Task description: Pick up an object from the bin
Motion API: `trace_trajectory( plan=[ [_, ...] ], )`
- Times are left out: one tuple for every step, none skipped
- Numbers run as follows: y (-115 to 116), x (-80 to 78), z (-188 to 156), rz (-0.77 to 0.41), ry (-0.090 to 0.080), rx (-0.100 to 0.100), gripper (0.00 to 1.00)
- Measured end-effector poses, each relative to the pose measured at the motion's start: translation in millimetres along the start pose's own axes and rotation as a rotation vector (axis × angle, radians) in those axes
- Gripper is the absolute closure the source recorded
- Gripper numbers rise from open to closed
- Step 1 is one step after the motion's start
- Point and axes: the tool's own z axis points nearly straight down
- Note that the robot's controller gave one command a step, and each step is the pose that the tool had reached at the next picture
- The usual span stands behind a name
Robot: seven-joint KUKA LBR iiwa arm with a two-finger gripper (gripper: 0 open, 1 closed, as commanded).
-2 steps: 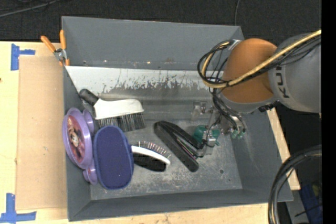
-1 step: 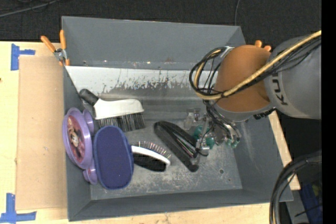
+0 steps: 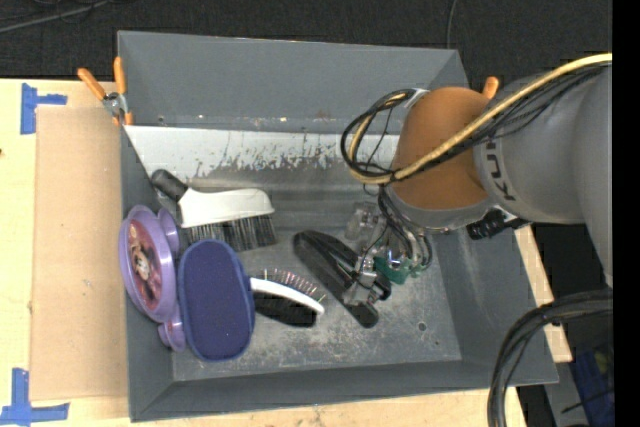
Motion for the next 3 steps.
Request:
trace_trajectory(
  plan=[
    [-15.7,-34.1,57.5,-0.011,-0.003,0.0,0.0],
    [-19.1,-18.1,53.2,0.101,-0.006,-0.003,1.0],
    [-18.9,-18.1,53.2,0.099,-0.006,-0.003,1.0]
  ],
)
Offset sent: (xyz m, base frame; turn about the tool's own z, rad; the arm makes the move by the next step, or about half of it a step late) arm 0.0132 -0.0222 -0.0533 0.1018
